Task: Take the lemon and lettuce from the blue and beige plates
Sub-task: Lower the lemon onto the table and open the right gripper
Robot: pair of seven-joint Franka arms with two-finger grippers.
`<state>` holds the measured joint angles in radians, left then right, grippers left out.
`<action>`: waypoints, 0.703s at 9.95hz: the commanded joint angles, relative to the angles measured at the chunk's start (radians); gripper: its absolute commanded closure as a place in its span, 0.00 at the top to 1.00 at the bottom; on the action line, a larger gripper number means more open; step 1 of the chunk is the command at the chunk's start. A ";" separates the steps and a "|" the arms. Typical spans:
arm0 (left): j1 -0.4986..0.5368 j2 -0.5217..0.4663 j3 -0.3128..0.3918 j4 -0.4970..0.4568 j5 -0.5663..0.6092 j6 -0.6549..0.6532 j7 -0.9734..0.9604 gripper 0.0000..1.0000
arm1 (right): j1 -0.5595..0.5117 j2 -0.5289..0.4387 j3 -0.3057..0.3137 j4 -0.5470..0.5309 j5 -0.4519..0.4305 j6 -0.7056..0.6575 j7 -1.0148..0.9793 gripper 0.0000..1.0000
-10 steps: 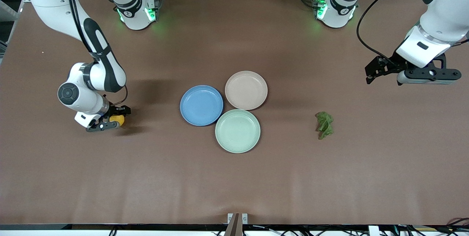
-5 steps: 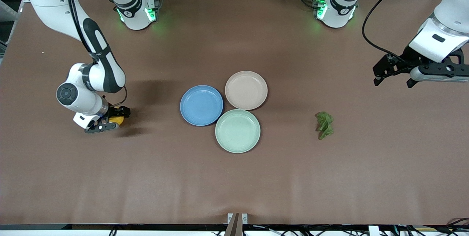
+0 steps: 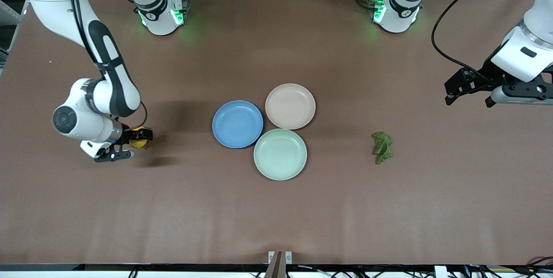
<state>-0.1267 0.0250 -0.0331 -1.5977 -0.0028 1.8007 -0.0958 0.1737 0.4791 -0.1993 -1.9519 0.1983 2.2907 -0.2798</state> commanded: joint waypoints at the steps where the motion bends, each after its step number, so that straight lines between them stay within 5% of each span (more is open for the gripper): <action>1: 0.006 0.006 -0.002 0.032 -0.005 -0.029 0.027 1.00 | -0.007 -0.002 -0.008 0.071 0.021 -0.056 -0.002 1.00; 7: 0.004 -0.031 -0.008 -0.017 -0.005 -0.109 0.030 1.00 | -0.020 -0.040 -0.011 0.220 -0.017 -0.246 0.010 1.00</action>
<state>-0.1285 0.0221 -0.0372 -1.5947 -0.0028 1.7033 -0.0945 0.1676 0.4700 -0.2207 -1.7294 0.1946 2.0653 -0.2798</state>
